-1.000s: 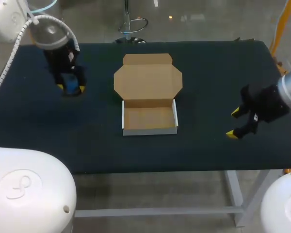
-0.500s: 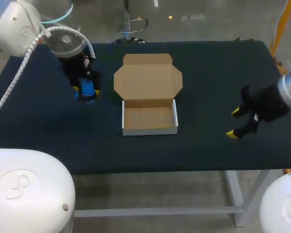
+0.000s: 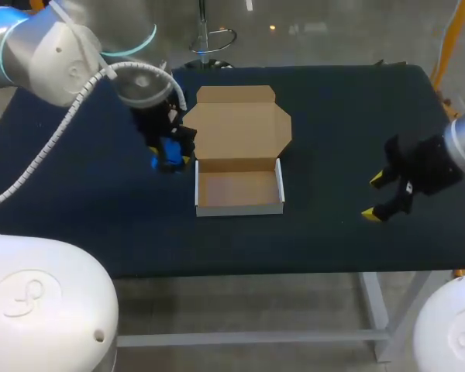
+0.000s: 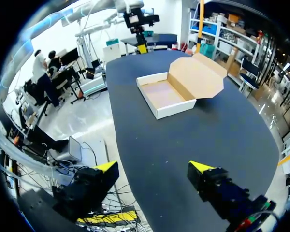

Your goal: Assemble the packaging by folding the flat box into shape, placing the metal phone stand inside, and closing the box properly

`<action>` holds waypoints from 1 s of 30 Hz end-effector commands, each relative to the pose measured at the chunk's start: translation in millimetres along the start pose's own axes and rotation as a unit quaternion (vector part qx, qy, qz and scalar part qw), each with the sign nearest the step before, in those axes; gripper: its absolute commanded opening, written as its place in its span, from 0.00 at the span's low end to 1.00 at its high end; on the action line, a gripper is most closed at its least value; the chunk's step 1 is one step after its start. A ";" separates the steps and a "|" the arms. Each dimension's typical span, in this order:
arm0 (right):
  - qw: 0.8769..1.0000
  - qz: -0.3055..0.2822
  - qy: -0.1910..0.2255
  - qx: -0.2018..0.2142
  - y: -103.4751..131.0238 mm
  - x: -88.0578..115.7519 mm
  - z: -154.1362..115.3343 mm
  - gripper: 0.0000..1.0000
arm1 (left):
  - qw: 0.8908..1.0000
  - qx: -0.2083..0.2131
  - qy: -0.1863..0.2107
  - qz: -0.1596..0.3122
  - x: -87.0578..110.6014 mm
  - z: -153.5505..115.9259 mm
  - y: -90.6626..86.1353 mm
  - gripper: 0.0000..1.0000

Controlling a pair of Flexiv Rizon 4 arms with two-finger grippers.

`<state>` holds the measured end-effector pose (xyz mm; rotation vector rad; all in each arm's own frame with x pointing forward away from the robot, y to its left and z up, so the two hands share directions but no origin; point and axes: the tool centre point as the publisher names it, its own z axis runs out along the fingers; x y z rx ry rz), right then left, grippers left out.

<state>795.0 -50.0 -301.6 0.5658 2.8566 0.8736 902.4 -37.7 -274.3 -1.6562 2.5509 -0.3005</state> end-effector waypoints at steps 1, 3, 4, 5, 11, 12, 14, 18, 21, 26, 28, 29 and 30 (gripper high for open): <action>1.000 -0.001 0.003 -0.002 -0.8 -0.5 -2.1 1.00 | 1.000 -0.012 -0.012 0.005 15.7 22.1 -17.5 0.00; 1.000 -0.001 0.003 -0.002 -0.8 -0.5 -2.1 1.00 | 1.000 -0.013 -0.010 0.007 20.6 29.3 -21.0 0.00; 1.000 -0.001 0.003 -0.002 -0.8 -0.5 -2.1 1.00 | 1.000 -0.018 -0.005 0.008 22.9 32.6 -22.7 0.00; 1.000 -0.001 0.003 -0.002 -0.8 -0.5 -2.1 1.00 | 1.000 -0.018 -0.006 0.008 26.1 36.3 -24.6 0.00; 1.000 -0.001 0.003 -0.002 -0.8 -0.5 -2.1 1.00 | 1.000 -0.019 -0.010 0.014 44.0 53.9 -37.9 0.00; 1.000 -0.001 0.003 -0.002 -0.8 -0.5 -2.1 1.00 | 1.000 -0.019 -0.008 0.016 47.1 56.4 -39.6 0.00; 1.000 -0.001 0.003 -0.002 -0.8 -0.5 -2.1 1.00 | 1.000 -0.017 -0.009 0.018 52.1 60.6 -43.2 0.00; 1.000 -0.001 0.003 -0.002 -0.8 -0.5 -2.1 1.00 | 1.000 -0.014 -0.011 0.021 59.3 65.0 -50.1 0.00; 1.000 -0.001 0.003 -0.002 -0.8 -0.5 -2.1 1.00 | 1.000 -0.015 -0.010 0.020 64.1 66.9 -52.5 0.00; 1.000 -0.001 0.003 -0.002 -0.8 -0.5 -2.1 1.00 | 1.000 -0.014 -0.012 0.025 72.1 71.2 -53.8 0.00; 1.000 -0.001 0.003 -0.002 -0.8 -0.5 -2.1 1.00 | 0.999 -0.014 -0.011 0.028 75.5 73.8 -53.8 0.00; 1.000 -0.001 0.003 -0.002 -0.8 -0.5 -2.1 1.00 | 0.999 -0.014 -0.012 0.030 77.2 75.6 -54.1 0.00; 1.000 -0.001 0.003 -0.002 -0.8 -0.5 -2.1 1.00 | 0.999 -0.015 -0.012 0.031 78.8 77.3 -54.3 0.00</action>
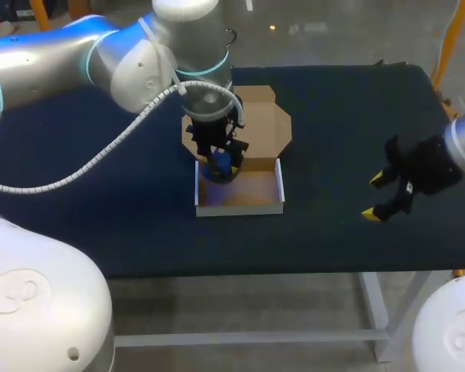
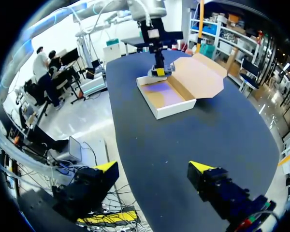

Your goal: Assemble the packaging by folding the flat box into shape, placing the metal phone stand inside, and closing the box properly

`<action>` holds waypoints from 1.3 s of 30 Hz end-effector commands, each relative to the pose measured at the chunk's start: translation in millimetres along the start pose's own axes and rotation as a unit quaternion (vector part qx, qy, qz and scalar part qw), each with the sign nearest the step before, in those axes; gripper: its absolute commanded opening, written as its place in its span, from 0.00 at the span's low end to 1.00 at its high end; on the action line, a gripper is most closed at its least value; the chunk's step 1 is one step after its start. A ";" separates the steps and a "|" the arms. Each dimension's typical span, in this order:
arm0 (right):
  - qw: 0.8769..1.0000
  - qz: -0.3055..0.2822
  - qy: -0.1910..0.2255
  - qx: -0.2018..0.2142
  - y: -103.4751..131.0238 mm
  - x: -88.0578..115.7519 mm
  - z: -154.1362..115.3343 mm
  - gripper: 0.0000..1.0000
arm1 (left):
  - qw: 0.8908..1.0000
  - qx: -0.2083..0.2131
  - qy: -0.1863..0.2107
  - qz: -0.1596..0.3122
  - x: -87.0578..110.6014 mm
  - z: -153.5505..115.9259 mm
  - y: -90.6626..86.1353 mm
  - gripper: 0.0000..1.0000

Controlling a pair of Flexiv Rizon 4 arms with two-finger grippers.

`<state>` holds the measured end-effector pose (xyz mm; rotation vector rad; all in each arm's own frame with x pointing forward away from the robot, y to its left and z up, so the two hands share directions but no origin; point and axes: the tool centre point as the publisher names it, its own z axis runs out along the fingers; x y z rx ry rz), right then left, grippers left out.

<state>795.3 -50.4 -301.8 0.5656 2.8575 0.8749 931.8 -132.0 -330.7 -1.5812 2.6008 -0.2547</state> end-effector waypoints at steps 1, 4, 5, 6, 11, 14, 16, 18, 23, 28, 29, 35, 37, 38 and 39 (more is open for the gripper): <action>1.000 -0.001 0.002 -0.002 -0.4 -0.1 -2.0 1.00 | 1.000 -0.003 -0.007 0.002 8.0 7.2 -3.8 0.00; 1.000 -0.001 0.002 -0.002 -0.4 -0.1 -2.0 1.00 | 1.000 -0.006 -0.005 0.005 10.9 10.8 -5.2 0.00; 1.000 -0.001 0.002 -0.002 -0.4 -0.1 -2.0 1.00 | 1.000 -0.006 -0.005 0.006 12.1 12.2 -5.6 0.00; 1.000 -0.001 0.002 -0.002 -0.4 -0.1 -2.0 1.00 | 1.000 -0.007 -0.005 0.007 12.6 12.9 -5.7 0.00; 1.000 -0.001 0.002 -0.002 -0.4 -0.1 -2.0 1.00 | 1.000 -0.009 0.001 0.010 16.5 19.7 -5.4 0.00; 1.000 -0.001 0.002 -0.002 -0.4 -0.1 -2.0 1.00 | 1.000 -0.013 0.003 0.018 22.8 25.3 -1.9 0.00; 1.000 -0.001 0.002 -0.002 -0.4 -0.1 -2.0 1.00 | 1.000 -0.014 0.002 0.021 26.3 29.9 -1.3 0.00; 1.000 -0.001 0.002 -0.002 -0.4 -0.1 -2.0 1.00 | 1.000 -0.015 0.004 0.023 28.0 33.1 -1.9 0.00; 1.000 -0.001 0.002 -0.002 -0.4 -0.1 -2.0 1.00 | 0.999 -0.018 0.012 0.026 34.0 40.4 -0.6 0.00; 1.000 -0.001 0.002 -0.002 -0.4 -0.1 -2.0 1.00 | 0.999 -0.018 0.012 0.035 39.9 47.0 1.9 0.00; 1.000 -0.001 0.002 -0.002 -0.4 -0.1 -2.0 1.00 | 0.999 -0.018 0.011 0.036 40.7 48.8 2.4 0.00; 1.000 -0.001 0.002 -0.002 -0.4 -0.1 -2.0 1.00 | 0.999 -0.019 0.009 0.040 41.7 54.7 5.2 0.00; 1.000 -0.001 0.002 -0.002 -0.4 -0.1 -2.0 1.00 | 0.999 -0.021 0.010 0.041 41.2 56.8 6.5 0.00; 1.000 -0.001 0.002 -0.002 -0.4 -0.1 -2.0 1.00 | 0.999 -0.021 0.009 0.041 41.1 58.1 6.8 0.00; 1.000 -0.001 0.002 -0.002 -0.4 -0.1 -2.0 1.00 | 0.999 -0.021 0.008 0.041 40.9 59.6 7.0 0.00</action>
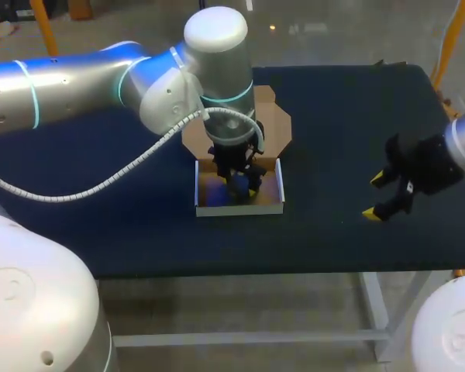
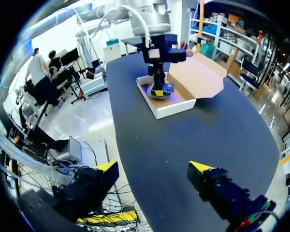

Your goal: Assemble the packaging by folding the flat box into shape, placing the metal phone stand inside, and closing the box properly

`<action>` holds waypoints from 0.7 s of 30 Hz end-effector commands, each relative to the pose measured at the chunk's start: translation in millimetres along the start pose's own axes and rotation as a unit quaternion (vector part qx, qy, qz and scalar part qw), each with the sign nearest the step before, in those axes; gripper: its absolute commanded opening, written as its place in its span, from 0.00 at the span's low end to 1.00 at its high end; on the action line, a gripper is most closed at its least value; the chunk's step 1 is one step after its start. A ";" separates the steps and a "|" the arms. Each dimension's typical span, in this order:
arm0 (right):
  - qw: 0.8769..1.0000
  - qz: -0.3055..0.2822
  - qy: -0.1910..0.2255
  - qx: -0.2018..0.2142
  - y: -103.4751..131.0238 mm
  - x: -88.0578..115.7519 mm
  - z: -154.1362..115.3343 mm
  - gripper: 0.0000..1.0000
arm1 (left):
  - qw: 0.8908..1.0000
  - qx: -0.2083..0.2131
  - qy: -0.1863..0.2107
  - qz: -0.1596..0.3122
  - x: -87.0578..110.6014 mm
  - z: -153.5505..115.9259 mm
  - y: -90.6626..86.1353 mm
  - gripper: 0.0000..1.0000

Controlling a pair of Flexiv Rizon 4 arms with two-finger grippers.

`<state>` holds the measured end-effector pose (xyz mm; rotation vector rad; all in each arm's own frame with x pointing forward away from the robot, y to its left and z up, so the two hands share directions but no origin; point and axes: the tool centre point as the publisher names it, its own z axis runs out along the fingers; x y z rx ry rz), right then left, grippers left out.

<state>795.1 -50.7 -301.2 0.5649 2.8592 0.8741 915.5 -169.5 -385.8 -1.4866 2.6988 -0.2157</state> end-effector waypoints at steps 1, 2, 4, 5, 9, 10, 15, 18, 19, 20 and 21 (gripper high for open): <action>1.000 0.000 0.001 -0.002 -0.5 -0.2 -1.4 1.00 | 1.000 -0.001 -0.005 0.000 0.5 6.1 -1.3 0.00; 1.000 0.000 0.001 -0.002 -0.5 -0.2 -1.4 1.00 | 1.000 -0.001 -0.006 -0.001 0.3 7.7 -1.6 0.00; 1.000 0.000 0.001 -0.002 -0.5 -0.2 -1.4 1.00 | 1.000 -0.002 -0.010 -0.001 -0.1 10.2 -2.5 0.00; 1.000 0.000 0.001 -0.002 -0.5 -0.2 -1.4 1.00 | 1.000 -0.002 -0.013 -0.002 -0.3 11.3 -2.9 0.00; 1.000 0.000 0.001 -0.002 -0.5 -0.2 -1.4 1.00 | 1.000 -0.004 -0.015 -0.004 -1.8 13.5 -4.8 0.47; 1.000 0.000 0.001 -0.002 -0.5 -0.2 -1.4 1.00 | 1.000 -0.004 -0.016 -0.006 -2.0 14.0 -5.2 0.81; 1.000 0.000 0.001 -0.002 -0.5 -0.2 -1.4 1.00 | 1.000 -0.004 -0.018 -0.009 -2.0 15.4 -7.3 1.00; 1.000 0.000 0.001 -0.002 -0.5 -0.2 -1.4 1.00 | 1.000 -0.004 -0.019 -0.011 -1.6 15.3 -7.6 1.00; 1.000 0.000 0.001 -0.002 -0.5 -0.2 -1.4 1.00 | 1.000 -0.005 -0.019 -0.012 -1.1 14.0 -7.3 1.00; 1.000 0.000 0.001 -0.002 -0.5 -0.2 -1.4 1.00 | 1.000 -0.004 -0.019 -0.014 -0.5 12.2 -6.4 1.00; 1.000 0.000 0.001 -0.002 -0.5 -0.2 -1.4 1.00 | 1.000 -0.004 -0.020 -0.017 0.2 10.2 -5.7 1.00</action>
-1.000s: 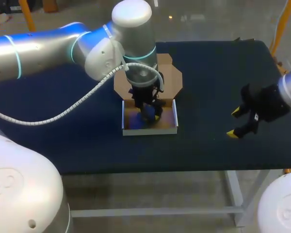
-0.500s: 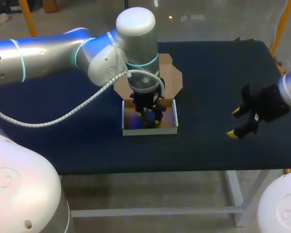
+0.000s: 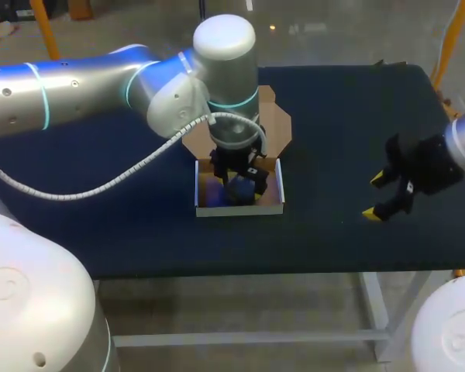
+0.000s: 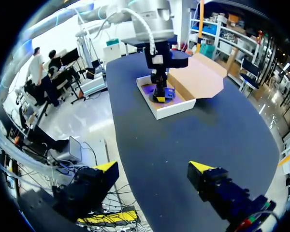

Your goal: Assemble the packaging by folding the flat box into shape, placing the metal phone stand inside, and closing the box properly

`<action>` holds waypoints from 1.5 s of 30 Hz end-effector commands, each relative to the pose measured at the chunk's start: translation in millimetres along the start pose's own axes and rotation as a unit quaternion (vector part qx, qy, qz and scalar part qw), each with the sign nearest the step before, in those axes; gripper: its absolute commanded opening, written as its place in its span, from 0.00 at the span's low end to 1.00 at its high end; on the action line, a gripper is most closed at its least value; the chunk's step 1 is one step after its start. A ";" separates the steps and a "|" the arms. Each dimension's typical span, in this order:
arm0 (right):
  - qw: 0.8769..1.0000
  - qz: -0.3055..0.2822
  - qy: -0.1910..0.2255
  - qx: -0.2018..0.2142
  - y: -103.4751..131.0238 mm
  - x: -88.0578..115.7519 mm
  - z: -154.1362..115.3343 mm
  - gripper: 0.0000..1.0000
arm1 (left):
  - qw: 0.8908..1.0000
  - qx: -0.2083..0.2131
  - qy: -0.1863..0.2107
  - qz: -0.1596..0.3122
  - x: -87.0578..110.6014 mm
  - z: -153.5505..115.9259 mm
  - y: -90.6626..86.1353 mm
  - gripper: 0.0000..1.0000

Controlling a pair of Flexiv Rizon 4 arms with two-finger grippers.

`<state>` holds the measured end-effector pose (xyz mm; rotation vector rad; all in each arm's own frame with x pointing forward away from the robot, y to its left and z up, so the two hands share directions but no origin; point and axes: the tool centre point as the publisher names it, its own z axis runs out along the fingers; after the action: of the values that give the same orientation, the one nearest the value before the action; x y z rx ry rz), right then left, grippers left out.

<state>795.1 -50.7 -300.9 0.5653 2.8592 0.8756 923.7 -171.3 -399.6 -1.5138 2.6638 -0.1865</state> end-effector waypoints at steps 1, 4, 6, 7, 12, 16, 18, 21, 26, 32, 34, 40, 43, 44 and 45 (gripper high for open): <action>1.000 -0.001 0.001 -0.002 -0.7 -0.1 -1.2 1.00 | 1.000 -0.003 -0.008 -0.013 3.6 -6.8 0.8 1.00; 1.000 -0.001 0.001 -0.002 -0.7 -0.1 -1.2 1.00 | 0.999 -0.011 -0.018 -0.034 4.8 -13.1 1.9 1.00; 1.000 -0.001 0.001 -0.002 -0.7 -0.1 -1.2 1.00 | 0.999 -0.015 -0.017 -0.047 5.0 -17.5 2.9 1.00; 1.000 -0.001 0.001 -0.002 -0.7 -0.1 -1.2 1.00 | 0.998 -0.015 -0.018 -0.053 5.4 -19.9 3.5 1.00; 1.000 -0.001 0.001 -0.002 -0.7 -0.1 -1.2 1.00 | 0.996 -0.013 -0.019 -0.081 8.7 -28.1 6.0 1.00; 1.000 -0.001 0.001 -0.002 -0.7 -0.1 -1.2 1.00 | 0.994 -0.021 -0.013 -0.109 11.9 -31.4 5.9 1.00; 1.000 -0.001 0.001 -0.002 -0.7 -0.1 -1.2 1.00 | 0.992 -0.019 -0.008 -0.122 14.9 -33.4 6.6 1.00; 1.000 -0.001 0.001 -0.002 -0.7 -0.1 -1.2 1.00 | 0.991 -0.018 -0.005 -0.133 17.3 -37.2 7.9 1.00; 1.000 -0.001 0.001 -0.002 -0.7 -0.1 -1.2 1.00 | 0.991 -0.018 -0.005 -0.133 17.3 -37.2 7.9 1.00; 1.000 -0.001 0.001 -0.002 -0.7 -0.1 -1.2 1.00 | 0.991 -0.018 -0.005 -0.133 17.3 -37.2 7.9 1.00; 1.000 -0.001 0.001 -0.002 -0.7 -0.1 -1.2 1.00 | 0.991 -0.018 -0.005 -0.133 17.3 -37.2 7.9 1.00; 1.000 -0.001 0.001 -0.002 -0.7 -0.1 -1.2 1.00 | 0.991 -0.018 -0.005 -0.133 17.3 -37.2 7.9 1.00; 1.000 -0.001 0.001 -0.002 -0.7 -0.1 -1.2 1.00 | 0.991 -0.018 -0.005 -0.133 17.3 -37.2 7.9 1.00; 1.000 -0.001 0.001 -0.002 -0.7 -0.1 -1.2 1.00 | 0.991 -0.018 -0.005 -0.133 17.3 -37.2 7.9 1.00; 1.000 -0.001 0.001 -0.002 -0.7 -0.1 -1.2 1.00 | 0.991 -0.018 -0.005 -0.133 17.3 -37.2 7.9 1.00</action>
<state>795.7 -50.2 -301.0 0.5661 2.8611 0.8725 904.5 -179.1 -364.7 -1.8754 2.4667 -0.1469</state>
